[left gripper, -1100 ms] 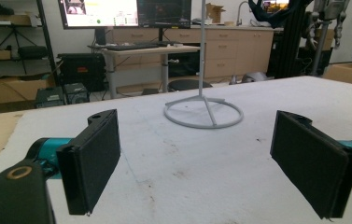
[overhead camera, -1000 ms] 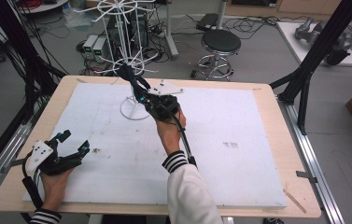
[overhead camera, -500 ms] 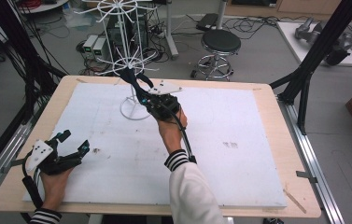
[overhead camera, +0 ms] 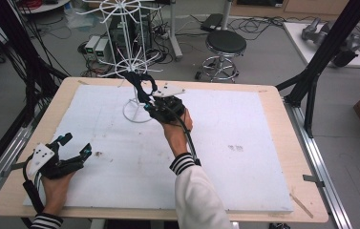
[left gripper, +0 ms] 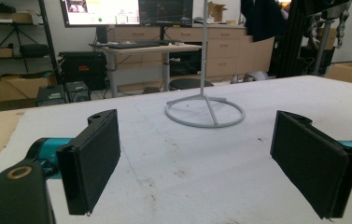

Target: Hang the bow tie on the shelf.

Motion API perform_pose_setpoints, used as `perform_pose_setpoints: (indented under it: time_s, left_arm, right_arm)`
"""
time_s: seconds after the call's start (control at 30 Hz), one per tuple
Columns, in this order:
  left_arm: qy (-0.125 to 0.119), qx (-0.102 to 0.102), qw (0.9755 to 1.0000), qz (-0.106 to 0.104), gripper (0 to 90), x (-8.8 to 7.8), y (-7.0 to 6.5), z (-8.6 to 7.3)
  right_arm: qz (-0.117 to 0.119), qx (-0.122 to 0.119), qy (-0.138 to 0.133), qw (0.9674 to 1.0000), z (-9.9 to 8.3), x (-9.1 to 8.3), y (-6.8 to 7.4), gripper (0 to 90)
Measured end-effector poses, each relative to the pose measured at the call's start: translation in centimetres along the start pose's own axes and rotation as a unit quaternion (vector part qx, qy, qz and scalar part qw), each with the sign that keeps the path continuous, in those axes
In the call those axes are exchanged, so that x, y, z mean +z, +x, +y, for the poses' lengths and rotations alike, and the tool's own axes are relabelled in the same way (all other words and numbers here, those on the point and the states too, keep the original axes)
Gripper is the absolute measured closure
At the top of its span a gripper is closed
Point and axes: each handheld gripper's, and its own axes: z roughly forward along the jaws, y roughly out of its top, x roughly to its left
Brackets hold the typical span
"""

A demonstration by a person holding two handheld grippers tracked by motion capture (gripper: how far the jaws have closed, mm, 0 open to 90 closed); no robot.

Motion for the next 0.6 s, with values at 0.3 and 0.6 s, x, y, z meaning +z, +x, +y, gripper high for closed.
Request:
perform_pose_setpoints:
  time_s: [0.3, 0.6]
  left_arm:
    - [0.001, 0.000, 1.0000, -0.003, 16.3, 0.0, 0.0, 0.0]
    - [-0.004, 0.002, 1.0000, -0.003, 16.3, -0.1, 0.0, 0.0]
  right_arm:
    - [0.001, -0.002, -0.016, 0.9999, -0.5, -1.5, -0.1, 10.4]
    - [-0.003, -0.001, -0.055, 0.9985, -2.3, -8.6, -1.5, 10.5]
